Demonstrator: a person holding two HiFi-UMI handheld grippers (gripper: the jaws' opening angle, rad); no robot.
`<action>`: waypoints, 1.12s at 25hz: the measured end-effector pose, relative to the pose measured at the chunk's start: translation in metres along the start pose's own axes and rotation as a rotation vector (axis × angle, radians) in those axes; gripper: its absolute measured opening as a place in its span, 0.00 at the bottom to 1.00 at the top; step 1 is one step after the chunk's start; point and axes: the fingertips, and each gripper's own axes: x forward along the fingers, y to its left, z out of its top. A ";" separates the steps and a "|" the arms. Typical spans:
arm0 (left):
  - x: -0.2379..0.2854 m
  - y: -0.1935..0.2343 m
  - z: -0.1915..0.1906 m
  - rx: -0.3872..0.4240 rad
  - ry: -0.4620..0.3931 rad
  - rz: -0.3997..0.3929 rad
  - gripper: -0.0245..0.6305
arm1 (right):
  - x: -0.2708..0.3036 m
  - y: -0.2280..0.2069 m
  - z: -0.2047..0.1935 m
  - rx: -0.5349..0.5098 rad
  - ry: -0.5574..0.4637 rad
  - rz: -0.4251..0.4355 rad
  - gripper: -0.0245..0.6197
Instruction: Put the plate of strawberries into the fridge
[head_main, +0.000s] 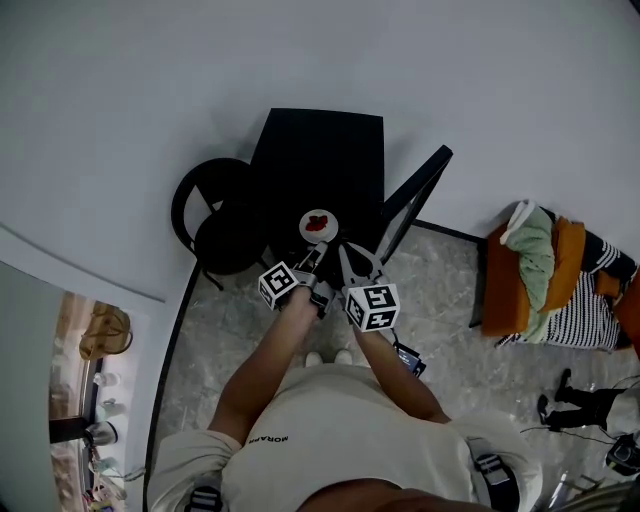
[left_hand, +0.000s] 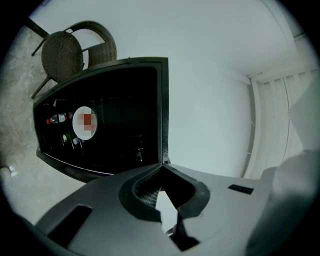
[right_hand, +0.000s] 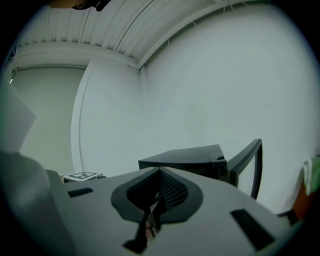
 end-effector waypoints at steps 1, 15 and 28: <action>-0.001 0.000 0.000 -0.007 -0.009 0.000 0.04 | 0.001 0.000 0.000 -0.003 0.003 0.002 0.06; -0.006 -0.022 0.021 0.072 -0.091 -0.010 0.04 | 0.017 -0.006 0.015 -0.040 -0.026 0.002 0.06; -0.014 -0.090 0.008 0.683 -0.038 0.001 0.04 | 0.012 -0.017 0.024 -0.016 -0.039 -0.001 0.06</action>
